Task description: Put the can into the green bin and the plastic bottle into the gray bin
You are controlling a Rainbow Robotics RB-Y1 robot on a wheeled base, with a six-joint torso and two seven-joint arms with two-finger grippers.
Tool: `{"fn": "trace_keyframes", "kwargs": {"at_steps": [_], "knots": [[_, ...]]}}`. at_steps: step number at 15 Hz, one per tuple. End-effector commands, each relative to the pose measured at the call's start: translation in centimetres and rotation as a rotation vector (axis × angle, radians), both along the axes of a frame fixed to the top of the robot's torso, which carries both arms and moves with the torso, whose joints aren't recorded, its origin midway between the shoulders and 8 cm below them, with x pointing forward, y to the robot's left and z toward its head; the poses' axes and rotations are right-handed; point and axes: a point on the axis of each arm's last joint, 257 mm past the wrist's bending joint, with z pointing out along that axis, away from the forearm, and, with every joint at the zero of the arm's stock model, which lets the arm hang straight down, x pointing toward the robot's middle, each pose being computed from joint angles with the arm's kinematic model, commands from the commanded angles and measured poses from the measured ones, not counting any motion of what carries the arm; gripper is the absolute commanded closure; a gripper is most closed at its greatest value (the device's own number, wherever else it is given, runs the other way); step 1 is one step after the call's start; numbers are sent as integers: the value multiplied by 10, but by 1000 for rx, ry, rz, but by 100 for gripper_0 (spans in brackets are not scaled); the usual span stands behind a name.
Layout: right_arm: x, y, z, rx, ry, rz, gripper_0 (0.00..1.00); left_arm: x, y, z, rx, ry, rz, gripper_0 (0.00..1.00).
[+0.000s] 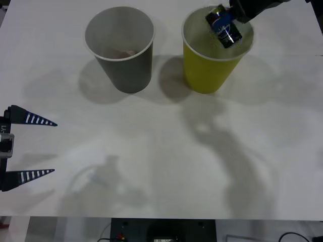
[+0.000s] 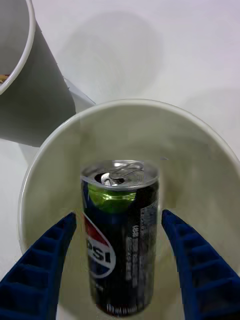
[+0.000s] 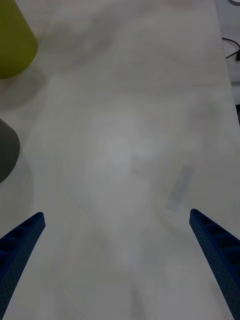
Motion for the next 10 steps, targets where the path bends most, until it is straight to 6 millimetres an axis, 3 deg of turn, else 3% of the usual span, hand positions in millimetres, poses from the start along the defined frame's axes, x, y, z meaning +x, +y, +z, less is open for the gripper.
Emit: {"fn": "trace_keyframes", "kwargs": {"at_steps": [1,7,10], "knots": [[-3,-2,5,-3,-10,27,0,0,0,0,0,0,0,0],[-65,-39,24,38,34,167,0,0,0,0,0,0,0,0],[-101,-51,17,51,9,224,0,0,0,0,0,0,0,0]]}}
